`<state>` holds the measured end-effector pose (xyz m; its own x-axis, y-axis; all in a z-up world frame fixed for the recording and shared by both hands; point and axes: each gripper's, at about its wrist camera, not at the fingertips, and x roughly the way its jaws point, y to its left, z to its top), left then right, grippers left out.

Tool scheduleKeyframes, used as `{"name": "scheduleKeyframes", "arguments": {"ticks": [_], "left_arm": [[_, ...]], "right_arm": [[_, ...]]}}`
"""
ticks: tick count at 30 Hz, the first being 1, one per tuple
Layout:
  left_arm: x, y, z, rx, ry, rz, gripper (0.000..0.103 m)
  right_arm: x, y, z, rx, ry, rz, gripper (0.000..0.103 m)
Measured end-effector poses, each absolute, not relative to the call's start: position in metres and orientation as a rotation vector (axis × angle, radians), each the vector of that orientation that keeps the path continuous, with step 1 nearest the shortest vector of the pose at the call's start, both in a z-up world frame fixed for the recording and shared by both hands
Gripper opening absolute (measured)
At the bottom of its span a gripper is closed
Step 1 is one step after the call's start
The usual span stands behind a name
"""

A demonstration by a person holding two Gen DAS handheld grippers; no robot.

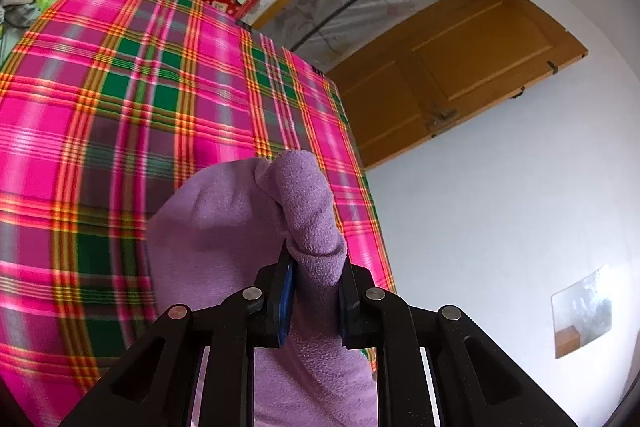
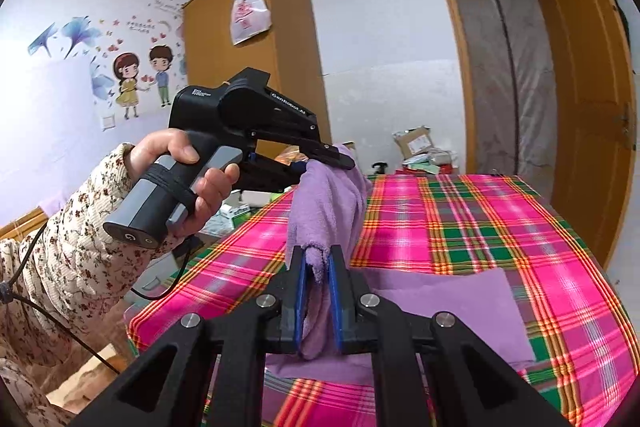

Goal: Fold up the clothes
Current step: 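Fold the held purple edge over with the right gripper and release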

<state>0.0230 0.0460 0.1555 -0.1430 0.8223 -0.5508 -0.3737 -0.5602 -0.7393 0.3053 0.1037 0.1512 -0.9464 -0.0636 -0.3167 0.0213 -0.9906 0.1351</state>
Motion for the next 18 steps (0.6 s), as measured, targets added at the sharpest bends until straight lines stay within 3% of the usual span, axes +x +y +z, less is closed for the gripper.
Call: {"name": "scheduleKeyframes", "arguments": {"ticks": [18], "left_arm": [[0.019,0.125,0.124,-1.365,-0.471,1.735,0.017]], "right_arm": [[0.314,0.164,0.13,0.591,-0.329,-3.177,0.01]]}}
